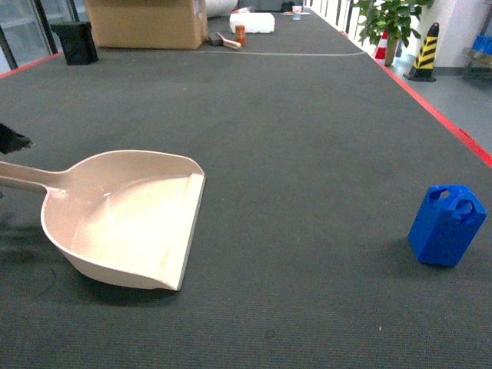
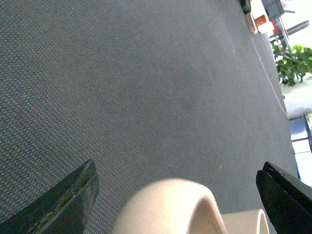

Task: Place part in tray to right shelf

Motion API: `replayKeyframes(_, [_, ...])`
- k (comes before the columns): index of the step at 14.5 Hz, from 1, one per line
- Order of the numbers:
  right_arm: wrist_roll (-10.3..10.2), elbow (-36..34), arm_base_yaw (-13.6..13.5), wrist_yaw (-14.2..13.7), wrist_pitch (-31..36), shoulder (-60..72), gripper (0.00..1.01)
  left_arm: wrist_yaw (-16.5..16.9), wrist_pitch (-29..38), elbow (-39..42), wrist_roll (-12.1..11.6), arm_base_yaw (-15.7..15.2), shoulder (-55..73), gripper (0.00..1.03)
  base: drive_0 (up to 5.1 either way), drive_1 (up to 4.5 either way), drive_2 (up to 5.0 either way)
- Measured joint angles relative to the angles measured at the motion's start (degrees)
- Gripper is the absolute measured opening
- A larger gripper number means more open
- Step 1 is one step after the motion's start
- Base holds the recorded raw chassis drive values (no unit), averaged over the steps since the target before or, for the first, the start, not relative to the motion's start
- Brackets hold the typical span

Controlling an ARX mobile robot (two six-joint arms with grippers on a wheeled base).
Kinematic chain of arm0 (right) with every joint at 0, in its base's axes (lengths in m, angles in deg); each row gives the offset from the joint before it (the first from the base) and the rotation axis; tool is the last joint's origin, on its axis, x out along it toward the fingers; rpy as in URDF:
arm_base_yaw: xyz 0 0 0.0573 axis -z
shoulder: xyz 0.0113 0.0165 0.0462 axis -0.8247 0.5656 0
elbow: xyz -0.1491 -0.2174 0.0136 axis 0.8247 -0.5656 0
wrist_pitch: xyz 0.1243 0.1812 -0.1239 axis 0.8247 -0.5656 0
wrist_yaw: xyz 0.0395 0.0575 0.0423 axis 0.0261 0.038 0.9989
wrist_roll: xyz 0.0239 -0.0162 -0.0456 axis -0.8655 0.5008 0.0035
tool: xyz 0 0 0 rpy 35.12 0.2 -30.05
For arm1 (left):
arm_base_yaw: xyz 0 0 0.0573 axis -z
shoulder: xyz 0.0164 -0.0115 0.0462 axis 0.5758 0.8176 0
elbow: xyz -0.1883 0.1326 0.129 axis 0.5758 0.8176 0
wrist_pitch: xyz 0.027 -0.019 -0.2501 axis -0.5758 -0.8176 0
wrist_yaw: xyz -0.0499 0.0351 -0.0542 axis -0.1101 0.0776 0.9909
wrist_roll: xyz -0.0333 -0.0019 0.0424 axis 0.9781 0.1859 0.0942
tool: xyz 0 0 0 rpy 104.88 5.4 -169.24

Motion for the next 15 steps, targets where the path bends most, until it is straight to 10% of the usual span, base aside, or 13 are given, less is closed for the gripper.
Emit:
replayKeyframes(6, [0.0, 0.0, 0.0, 0.0, 0.0, 0.0, 0.98, 5.6, 7.3, -3.2, 7.5, 1.0, 4.1, 0.27, 0.0, 0.00, 0.0])
replayKeyframes(7, [0.0, 0.0, 0.0, 0.0, 0.0, 0.0, 0.98, 6.0, 10.3, -2.1, 11.6, 1.2, 4.1, 0.17, 0.0, 0.00, 0.0])
replayKeyframes(11, [0.0, 0.0, 0.0, 0.0, 0.0, 0.0, 0.98, 6.8, 20.3, 7.0, 17.7, 4.3, -4.3, 0.12, 0.0, 0.00, 0.0])
replayKeyframes(15, [0.0, 0.0, 0.0, 0.0, 0.0, 0.0, 0.98, 5.4, 23.6, 10.1, 23.4, 14.4, -13.8, 0.12, 0.0, 0.00, 0.0])
